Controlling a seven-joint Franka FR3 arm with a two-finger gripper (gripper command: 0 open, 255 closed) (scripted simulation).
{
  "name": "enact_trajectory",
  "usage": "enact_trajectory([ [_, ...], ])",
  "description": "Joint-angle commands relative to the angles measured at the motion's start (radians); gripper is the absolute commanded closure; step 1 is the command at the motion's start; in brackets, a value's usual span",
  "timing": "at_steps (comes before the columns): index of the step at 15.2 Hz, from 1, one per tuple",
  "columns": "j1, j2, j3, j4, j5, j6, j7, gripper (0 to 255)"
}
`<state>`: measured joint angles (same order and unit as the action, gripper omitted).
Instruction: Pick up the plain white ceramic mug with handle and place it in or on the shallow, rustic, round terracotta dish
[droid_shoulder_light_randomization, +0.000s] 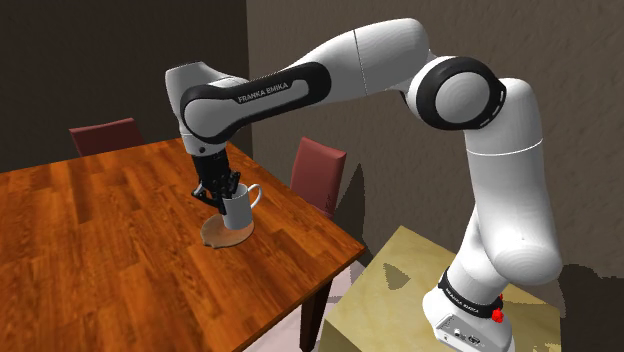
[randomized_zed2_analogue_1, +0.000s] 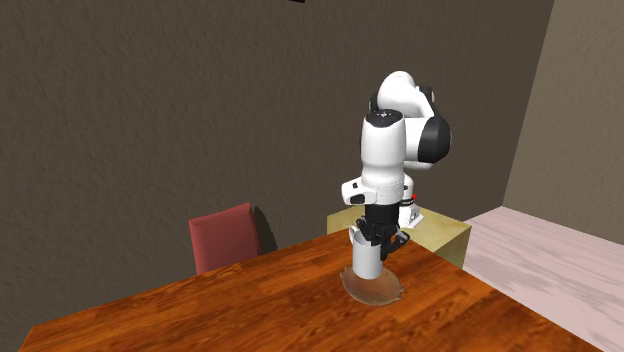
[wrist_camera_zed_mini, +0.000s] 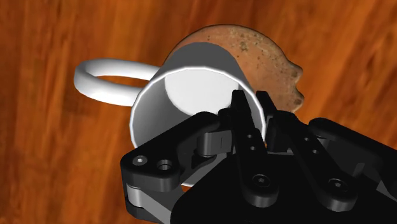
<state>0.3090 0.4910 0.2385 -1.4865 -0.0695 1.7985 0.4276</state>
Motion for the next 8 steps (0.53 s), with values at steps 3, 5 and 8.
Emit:
enact_trajectory([
  [3, 0.001, 0.004, 0.000, -0.006, -0.001, 0.010, 0.001, 255],
  [5, 0.001, 0.004, 0.000, -0.006, -0.001, 0.010, 0.001, 255],
  [8, 0.001, 0.004, 0.000, -0.006, -0.001, 0.010, 0.001, 0],
])
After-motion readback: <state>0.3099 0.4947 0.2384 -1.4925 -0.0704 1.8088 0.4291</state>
